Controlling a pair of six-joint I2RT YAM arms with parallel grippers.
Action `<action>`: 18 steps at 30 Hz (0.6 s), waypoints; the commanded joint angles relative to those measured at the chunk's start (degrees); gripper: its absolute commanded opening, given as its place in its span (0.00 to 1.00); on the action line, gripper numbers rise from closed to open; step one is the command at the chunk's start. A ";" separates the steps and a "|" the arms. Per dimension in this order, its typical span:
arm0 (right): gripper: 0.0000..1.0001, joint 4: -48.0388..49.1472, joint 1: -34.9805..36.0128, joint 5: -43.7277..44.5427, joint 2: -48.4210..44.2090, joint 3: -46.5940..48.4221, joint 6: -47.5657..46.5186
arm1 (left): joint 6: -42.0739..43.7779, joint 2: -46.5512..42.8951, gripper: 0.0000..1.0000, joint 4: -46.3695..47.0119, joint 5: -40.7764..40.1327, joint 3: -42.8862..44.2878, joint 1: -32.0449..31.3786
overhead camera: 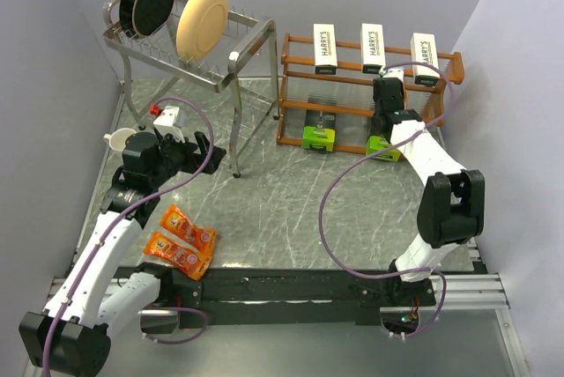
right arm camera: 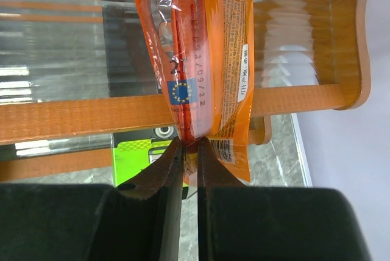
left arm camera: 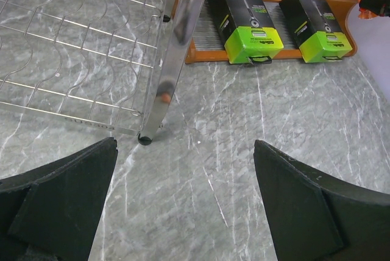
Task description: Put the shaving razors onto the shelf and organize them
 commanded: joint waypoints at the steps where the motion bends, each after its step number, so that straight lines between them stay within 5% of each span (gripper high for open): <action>1: 0.12 3.67 -0.63 0.74 -0.69 2.37 -0.58 | -0.63 -1.52 0.99 0.63 1.48 -0.22 0.51; 6: 0.16 4.81 -0.89 0.91 -0.08 3.07 -1.46 | -1.25 -1.70 0.99 0.54 2.19 -0.40 1.04; 11: 0.43 5.34 -1.07 0.47 1.15 5.26 -2.25 | -1.25 -1.96 1.00 0.28 2.45 -0.31 1.13; 18: 0.49 2.36 -0.98 -2.07 -3.14 4.74 -1.37 | -1.25 -3.02 0.99 -0.08 3.06 -0.49 1.31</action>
